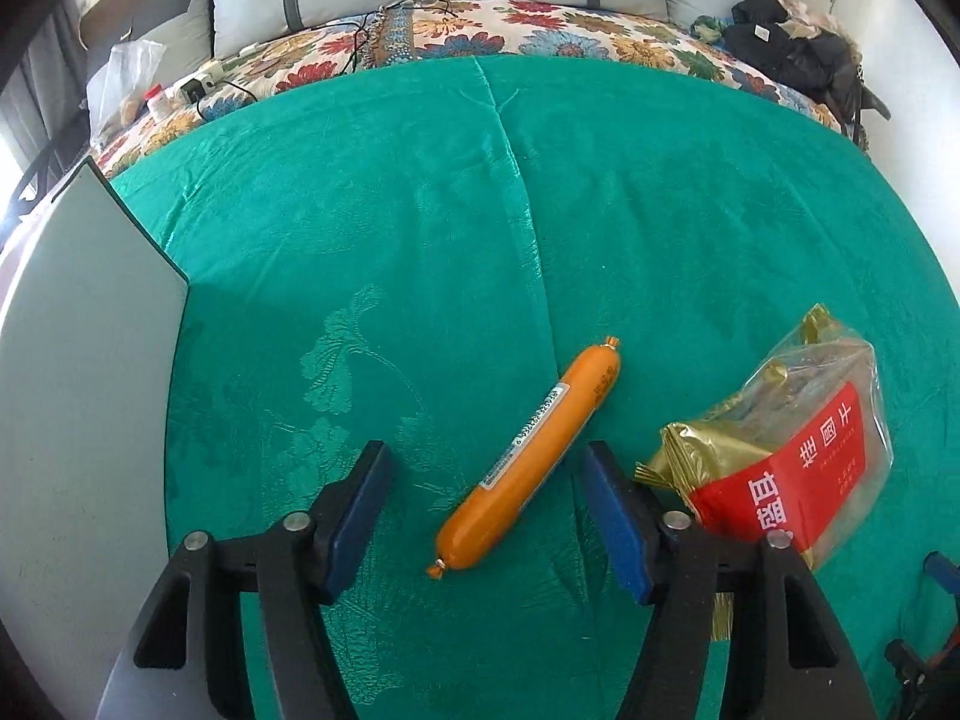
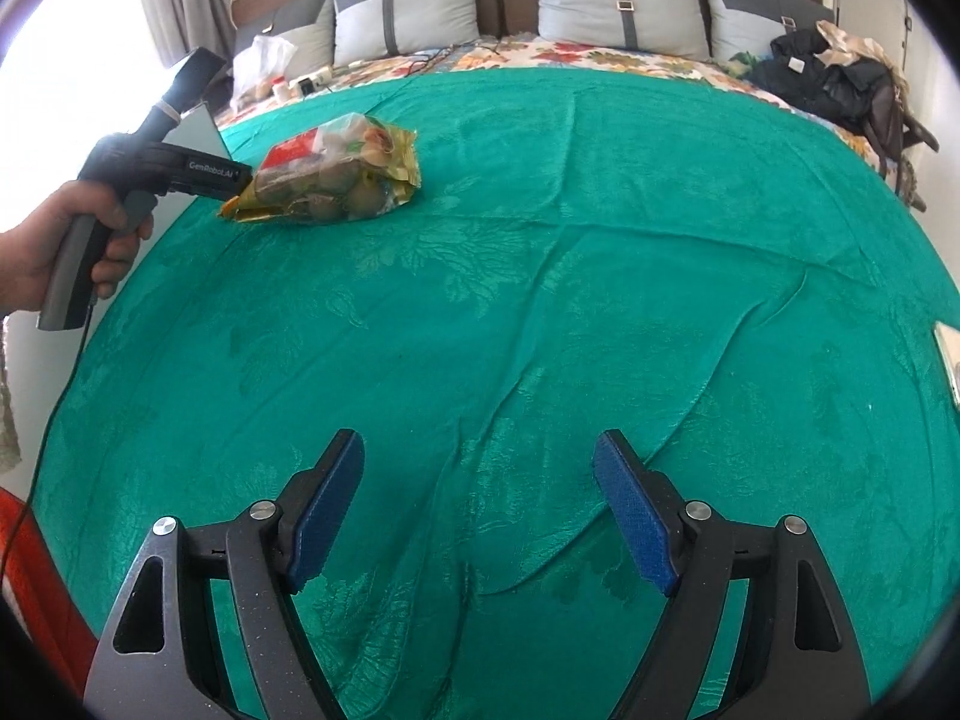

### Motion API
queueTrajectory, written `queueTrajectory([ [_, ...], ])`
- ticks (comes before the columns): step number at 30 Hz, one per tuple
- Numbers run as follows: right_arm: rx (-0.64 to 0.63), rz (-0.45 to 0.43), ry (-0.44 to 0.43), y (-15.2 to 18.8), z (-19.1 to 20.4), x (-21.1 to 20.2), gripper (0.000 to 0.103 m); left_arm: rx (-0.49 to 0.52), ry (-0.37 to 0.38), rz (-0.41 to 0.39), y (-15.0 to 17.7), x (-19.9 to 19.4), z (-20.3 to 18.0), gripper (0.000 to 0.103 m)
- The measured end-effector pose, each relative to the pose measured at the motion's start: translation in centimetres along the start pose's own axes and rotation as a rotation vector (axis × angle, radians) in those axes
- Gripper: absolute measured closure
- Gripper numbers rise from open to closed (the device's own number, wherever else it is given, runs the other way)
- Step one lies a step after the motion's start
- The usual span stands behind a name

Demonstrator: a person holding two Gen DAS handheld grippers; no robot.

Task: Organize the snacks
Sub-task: 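Close the left tool on the orange sausage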

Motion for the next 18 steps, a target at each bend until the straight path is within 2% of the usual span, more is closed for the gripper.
queueTrajectory([
  [1,-0.002,0.001,0.000,0.0,0.0,0.1,0.019,0.003,0.005,-0.015,0.0,-0.2,0.0,0.070],
  [3,-0.005,0.005,0.002,0.0,0.1,0.1,0.018,-0.007,0.018,-0.019,0.2,-0.5,0.3,0.088],
  [5,-0.007,0.006,0.004,0.0,0.1,0.1,0.018,-0.037,0.038,-0.019,0.9,-0.9,0.6,0.088],
  [9,-0.011,0.010,-0.001,0.0,0.0,0.1,0.018,-0.083,0.025,-0.029,4.1,-2.7,0.8,0.088],
  [15,-0.012,0.017,-0.001,0.0,0.1,0.1,0.018,-0.133,-0.003,-0.019,11.5,-6.9,-0.4,0.088],
  [18,-0.030,0.020,0.013,0.0,0.2,0.3,0.018,-0.149,0.012,-0.013,15.2,-8.5,-1.8,0.088],
])
Point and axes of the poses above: each gripper's, at about its wrist camera, not at the fingertips, and x roughly the way its jaws point, z to its left, y to its underside, the point moved 9 cm from there along x, roughly the way its jaws point, and after that the axes turned 7 degrees about -y, right-handed, at the moved point
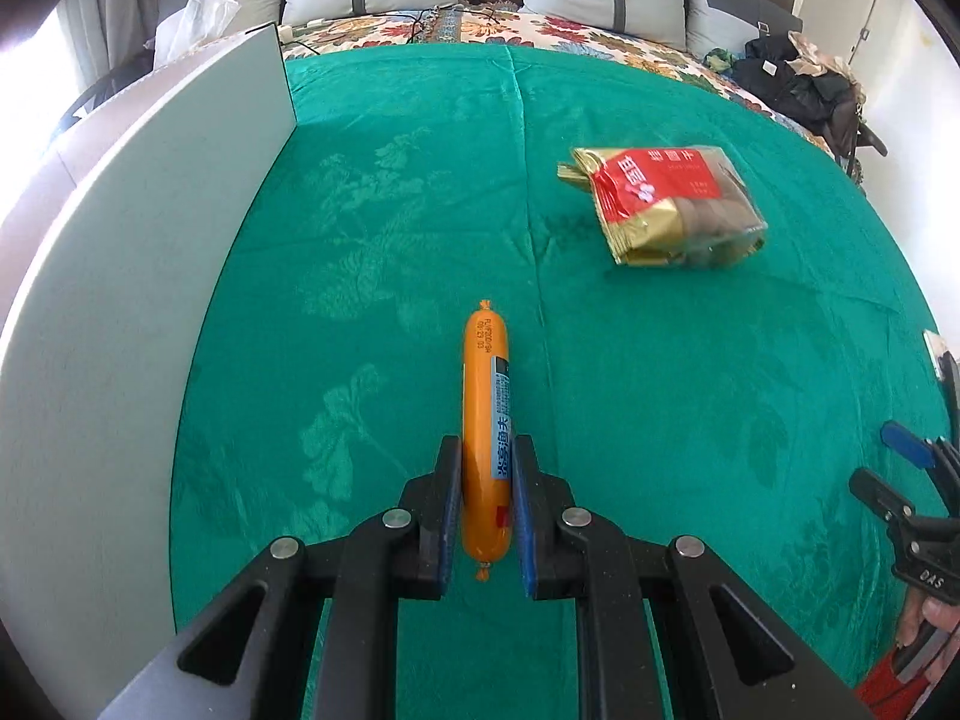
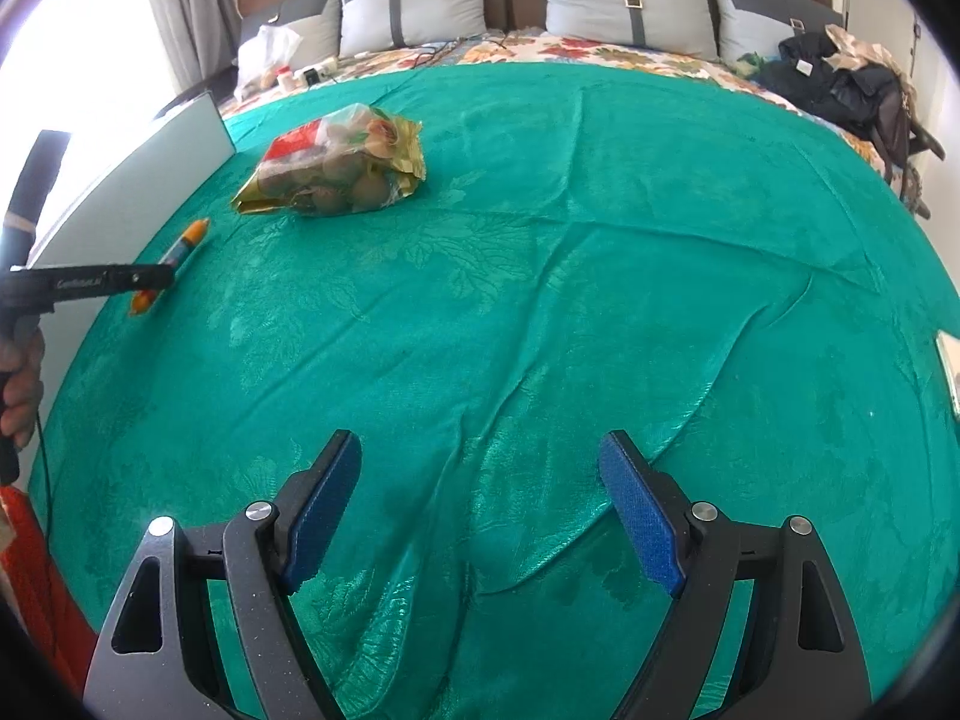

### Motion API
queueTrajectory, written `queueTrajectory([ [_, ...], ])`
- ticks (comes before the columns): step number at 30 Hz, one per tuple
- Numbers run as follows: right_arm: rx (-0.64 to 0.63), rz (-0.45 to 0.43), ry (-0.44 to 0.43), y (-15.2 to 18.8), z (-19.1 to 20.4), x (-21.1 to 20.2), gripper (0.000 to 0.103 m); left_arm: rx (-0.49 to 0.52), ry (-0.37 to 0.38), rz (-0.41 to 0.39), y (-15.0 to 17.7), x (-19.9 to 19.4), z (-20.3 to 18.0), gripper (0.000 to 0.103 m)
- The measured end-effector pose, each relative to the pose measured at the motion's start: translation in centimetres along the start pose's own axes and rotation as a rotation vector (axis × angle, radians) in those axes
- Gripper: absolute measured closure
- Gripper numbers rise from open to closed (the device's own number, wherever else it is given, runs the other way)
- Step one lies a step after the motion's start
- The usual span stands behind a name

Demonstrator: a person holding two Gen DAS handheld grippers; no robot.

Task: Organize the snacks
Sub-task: 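Close the left tool on the orange sausage, then open the left tool, releasing the sausage onto the bed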

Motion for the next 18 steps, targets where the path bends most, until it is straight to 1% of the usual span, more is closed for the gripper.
queueTrajectory([
  [2,-0.024,0.002,0.020,0.2,0.2,0.1,0.018,-0.001,0.001,-0.004,1.8,-0.6,-0.6,0.088],
  [4,-0.058,0.006,0.048,0.3,0.5,0.3,0.017,0.009,0.011,-0.024,2.9,-0.8,-1.5,0.087],
  [6,-0.070,-0.005,0.056,0.4,0.7,0.4,0.015,0.014,0.013,-0.071,2.7,-1.0,-1.9,0.080],
  [7,-0.062,-0.013,0.052,0.4,0.6,0.4,0.014,0.020,0.004,-0.084,2.5,-0.8,-2.0,0.062],
  [8,-0.069,-0.016,0.056,0.4,0.6,0.4,0.014,0.021,-0.013,-0.096,2.2,-0.6,-1.9,0.037],
  [9,-0.071,-0.021,0.057,0.5,0.6,0.4,0.014,0.017,-0.035,-0.112,1.7,-0.4,-1.6,0.028],
  [10,-0.069,-0.025,0.055,0.5,0.5,0.4,0.014,0.010,-0.055,-0.127,1.5,-0.2,-1.4,0.023],
  [12,-0.070,-0.025,0.055,0.5,0.5,0.4,0.014,0.011,-0.072,-0.115,1.0,0.8,-0.8,0.023],
  [14,-0.070,-0.025,0.056,0.5,0.5,0.4,0.014,0.021,-0.090,-0.134,0.8,1.0,-0.5,0.015],
  [15,-0.070,-0.025,0.056,0.5,0.5,0.4,0.014,0.017,-0.089,-0.137,0.8,1.2,-0.3,0.014],
  [17,-0.072,-0.024,0.057,0.5,0.5,0.4,0.013,-0.003,-0.088,-0.136,0.7,1.4,0.4,0.005],
  [18,-0.073,-0.023,0.057,0.4,0.5,0.4,0.013,-0.005,-0.092,-0.138,0.7,1.6,0.7,0.003],
])
Point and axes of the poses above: each gripper's, at about its wrist camera, not at the fingertips, and x roughly the way its jaws point, z to its left, y to its underside, the point moved 9 cm from there along x, roughly the way its jaws point, and after that the axes turned 7 degrees about -y, right-handed, at the moved point
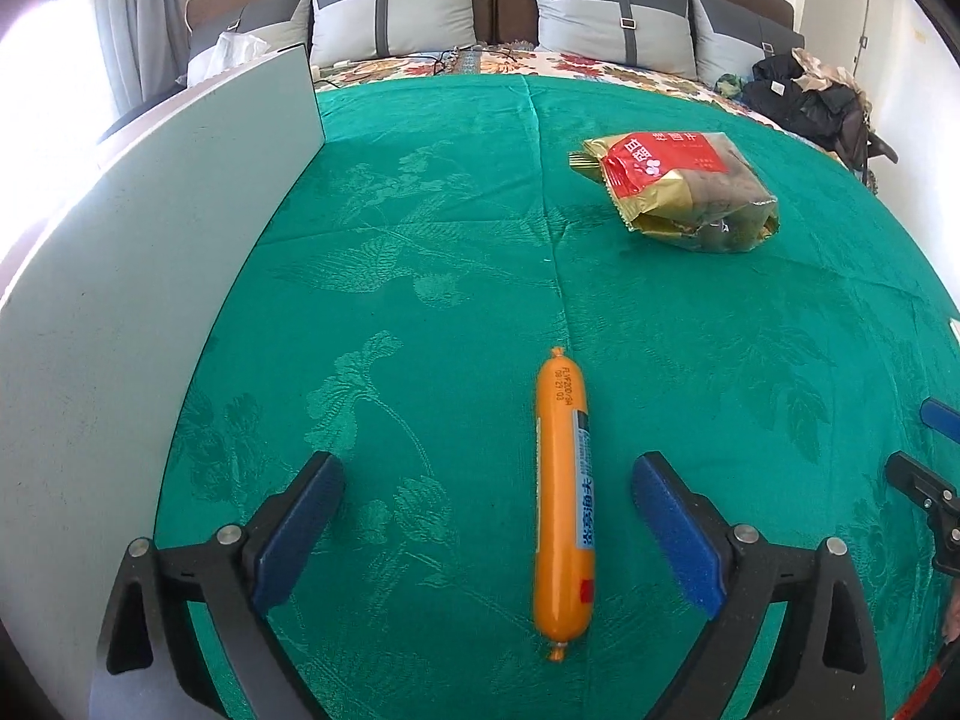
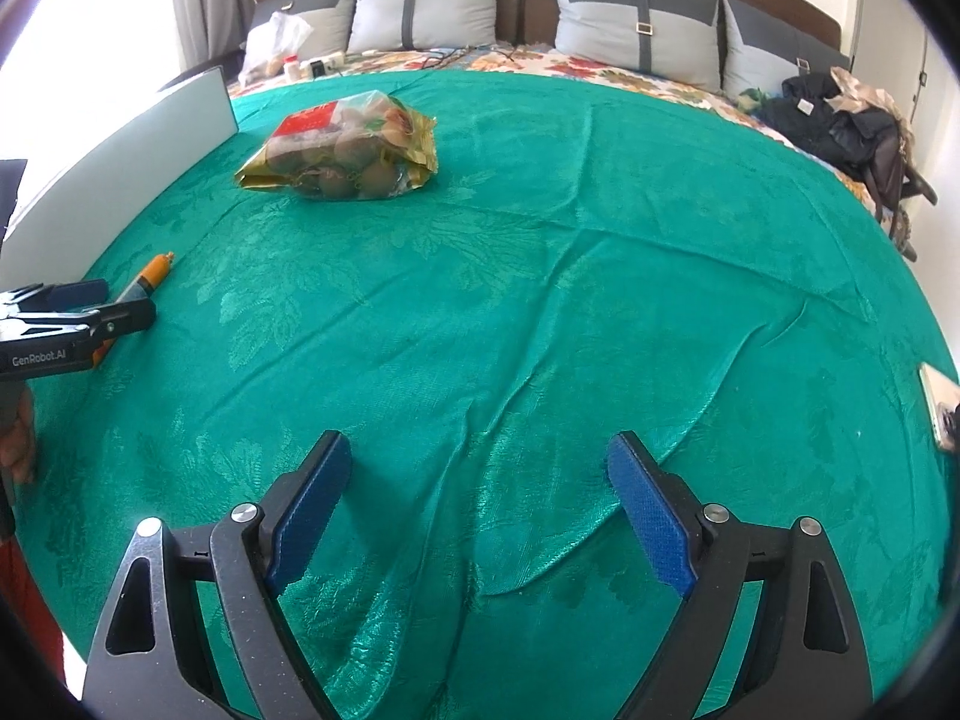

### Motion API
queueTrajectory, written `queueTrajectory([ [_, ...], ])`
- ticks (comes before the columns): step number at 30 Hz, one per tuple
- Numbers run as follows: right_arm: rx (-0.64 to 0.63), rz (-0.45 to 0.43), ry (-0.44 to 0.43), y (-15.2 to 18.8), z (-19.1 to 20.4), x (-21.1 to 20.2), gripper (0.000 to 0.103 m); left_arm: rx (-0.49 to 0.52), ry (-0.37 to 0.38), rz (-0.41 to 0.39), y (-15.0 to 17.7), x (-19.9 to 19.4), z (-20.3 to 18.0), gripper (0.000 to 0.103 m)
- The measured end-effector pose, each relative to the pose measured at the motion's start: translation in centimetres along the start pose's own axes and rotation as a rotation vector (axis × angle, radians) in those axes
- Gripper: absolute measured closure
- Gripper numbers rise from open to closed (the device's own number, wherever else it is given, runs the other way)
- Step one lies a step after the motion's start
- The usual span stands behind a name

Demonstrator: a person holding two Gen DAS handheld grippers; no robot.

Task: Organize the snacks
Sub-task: 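Open the left tool, releasing the sausage onto the bed, then close the right tool on the red-gold dried longan bag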

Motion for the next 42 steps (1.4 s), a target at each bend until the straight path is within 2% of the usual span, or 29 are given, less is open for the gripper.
queueTrajectory([
  [1,-0.001,0.000,0.000,0.0,0.0,0.0,0.013,-0.005,-0.002,-0.006,0.0,0.1,0.2,0.000],
  [19,0.004,0.023,-0.012,-0.2,0.2,0.3,0.007,-0.010,-0.003,-0.018,0.0,0.0,0.1,0.000],
  [21,0.112,0.060,-0.019,-0.9,-0.3,0.4,0.007,-0.011,-0.002,-0.018,0.0,0.1,0.1,0.000],
  [24,0.415,0.035,-0.195,-3.5,-0.6,0.6,0.007,-0.011,-0.002,-0.018,0.0,0.0,0.1,0.000],
  [28,0.805,0.103,-0.375,-7.4,-0.5,3.7,0.007,-0.011,-0.002,-0.018,0.0,0.0,0.1,0.000],
  [30,0.937,0.141,-0.431,-9.0,0.3,5.5,0.007,-0.011,-0.002,-0.019,0.0,0.0,0.1,0.000],
  [32,0.999,0.148,-0.454,-11.0,1.4,7.0,0.007,-0.011,-0.002,-0.019,0.0,0.0,0.1,0.000],
  [35,0.980,0.149,-0.385,-13.9,2.6,9.1,0.007,-0.011,-0.002,-0.019,0.0,0.0,0.1,0.000],
  [38,0.916,0.161,-0.256,-16.0,3.0,11.1,0.007,-0.011,-0.002,-0.019,0.0,0.0,0.1,0.000],
  [40,0.807,0.170,-0.194,-16.9,3.8,12.3,0.007,-0.011,-0.002,-0.019,0.0,0.0,0.1,0.000],
  [42,0.636,0.230,-0.138,-16.7,4.8,13.4,0.009,-0.011,-0.003,-0.019,-0.1,0.1,0.1,0.000],
])
Point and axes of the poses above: each gripper's, at about its wrist camera, not at the fingertips, and x roughly the way its jaws point, z to its left, y to its underside, the point moved 9 cm from there along x, roughly the way its jaws point, and after that the axes turned 7 degrees about -y, right-handed, at the moved point
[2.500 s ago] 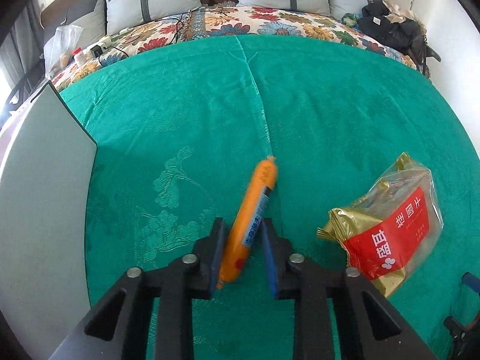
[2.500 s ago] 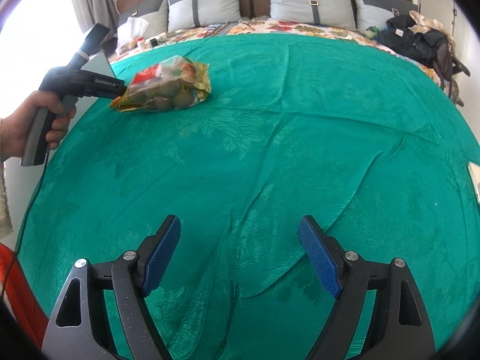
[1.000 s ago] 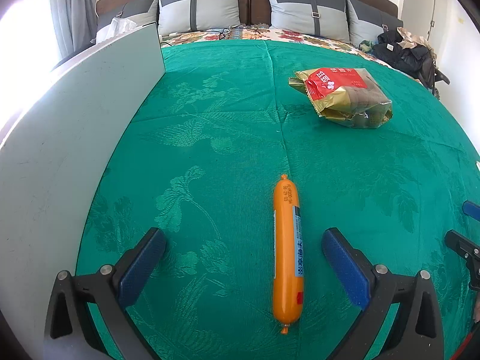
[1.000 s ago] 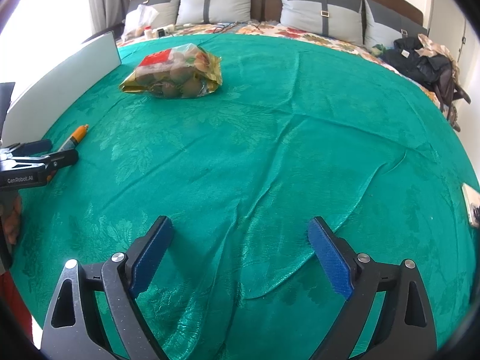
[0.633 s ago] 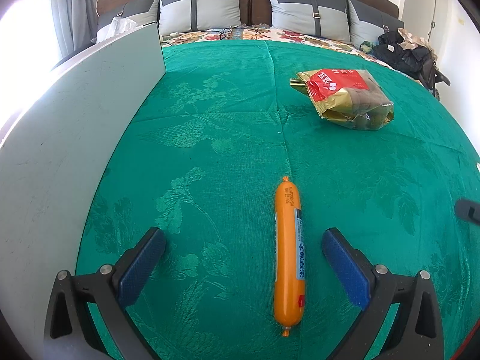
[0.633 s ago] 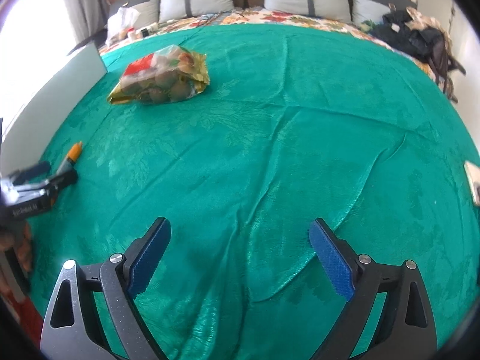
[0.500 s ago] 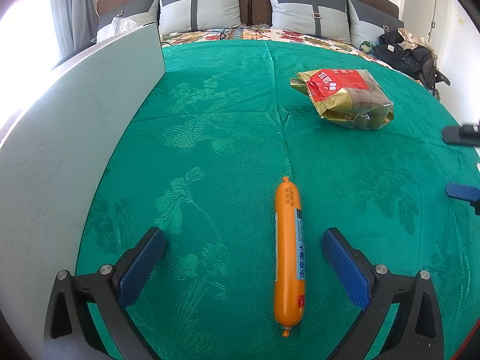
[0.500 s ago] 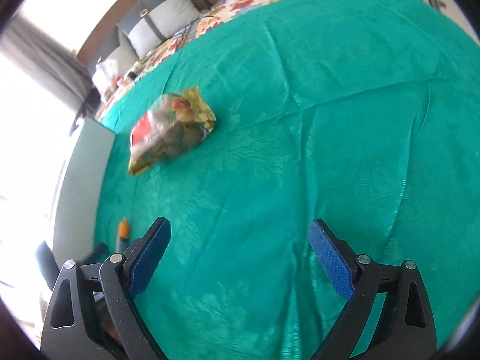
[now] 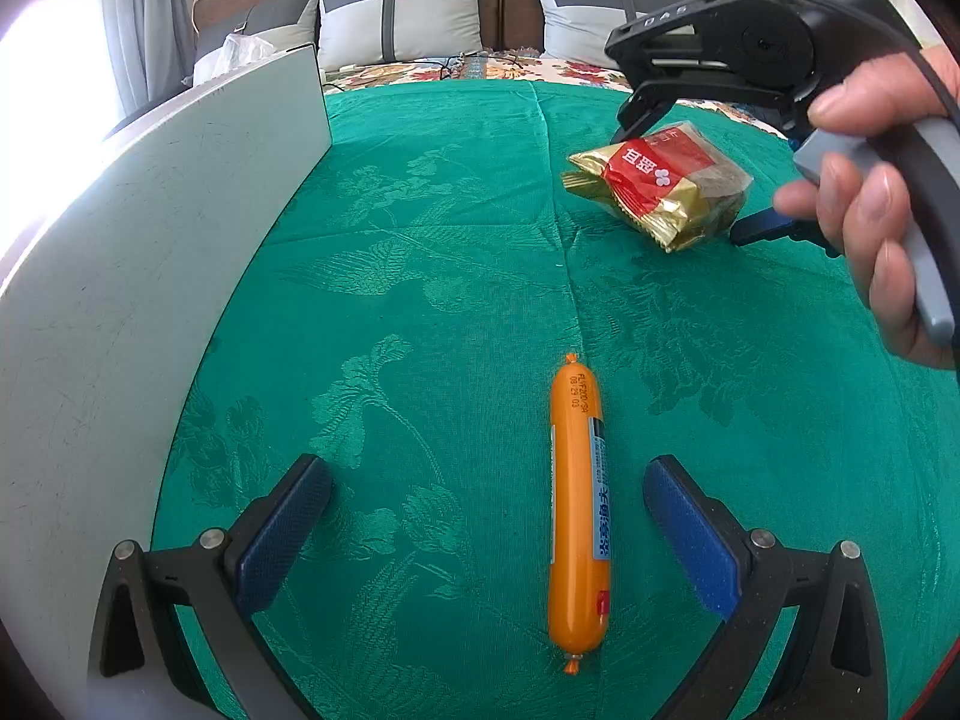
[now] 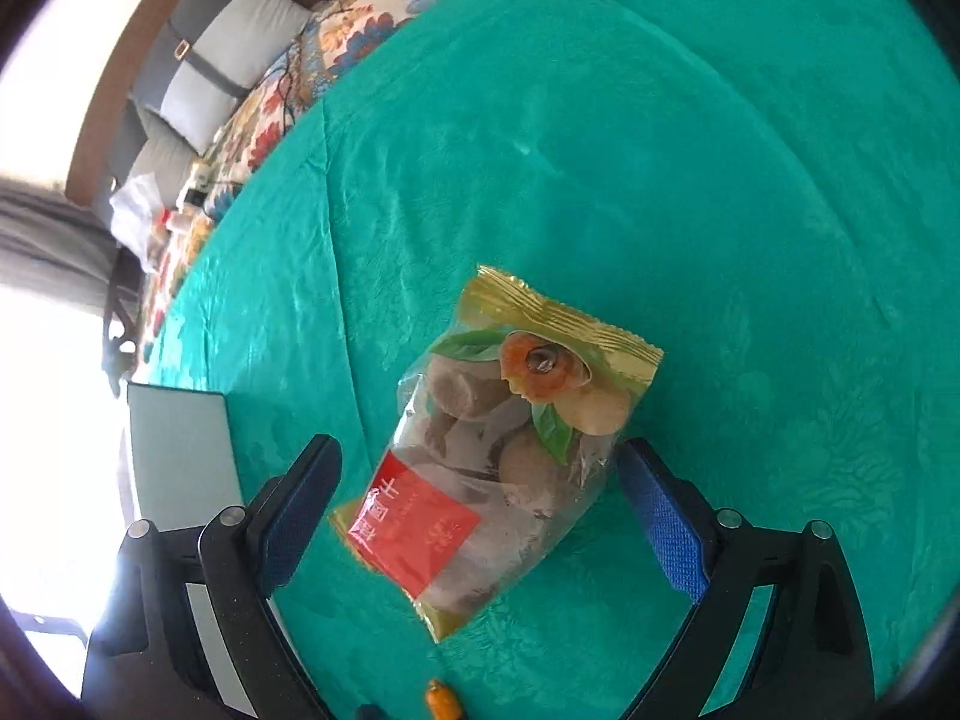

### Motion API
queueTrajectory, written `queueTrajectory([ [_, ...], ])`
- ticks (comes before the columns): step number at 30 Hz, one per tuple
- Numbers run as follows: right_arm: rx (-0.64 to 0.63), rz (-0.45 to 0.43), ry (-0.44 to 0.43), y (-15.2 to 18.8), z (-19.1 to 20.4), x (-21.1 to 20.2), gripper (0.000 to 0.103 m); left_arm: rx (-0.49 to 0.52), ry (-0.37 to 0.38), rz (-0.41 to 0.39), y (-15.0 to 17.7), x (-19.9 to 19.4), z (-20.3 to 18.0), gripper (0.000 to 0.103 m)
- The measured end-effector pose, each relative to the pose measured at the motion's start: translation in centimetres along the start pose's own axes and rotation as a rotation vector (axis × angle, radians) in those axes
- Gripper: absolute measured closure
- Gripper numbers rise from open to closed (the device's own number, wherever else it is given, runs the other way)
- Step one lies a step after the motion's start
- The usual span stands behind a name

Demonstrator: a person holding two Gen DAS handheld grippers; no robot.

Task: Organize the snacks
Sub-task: 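Close the right tool on the red-gold dried longan bag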

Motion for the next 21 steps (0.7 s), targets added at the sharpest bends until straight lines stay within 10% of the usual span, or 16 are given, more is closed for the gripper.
queueTrajectory([
  [3,-0.191,-0.014,0.051,0.9,0.4,0.0,0.012,-0.001,0.001,0.000,0.0,0.0,0.1,0.000],
  [7,-0.310,-0.020,0.031,1.8,-0.4,-2.3,0.050,-0.001,0.001,0.000,0.0,0.0,0.1,0.000],
  [16,-0.742,0.074,0.150,8.1,-5.8,-9.0,0.051,-0.001,0.000,-0.001,0.0,0.0,0.0,0.000],
  [21,-0.722,0.015,0.187,12.6,-10.2,-11.8,0.047,-0.001,0.000,-0.001,0.0,0.0,0.0,0.000],
])
Point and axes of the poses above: each gripper's, at about its wrist camera, not at the fingertips, and x roughly the way its jaws point, z to its left, y to its underside, the point moved 9 cm from there along x, roughly the way its jaws point, and after that the axes turned 7 degrees about -y, right-handed, at the moved point
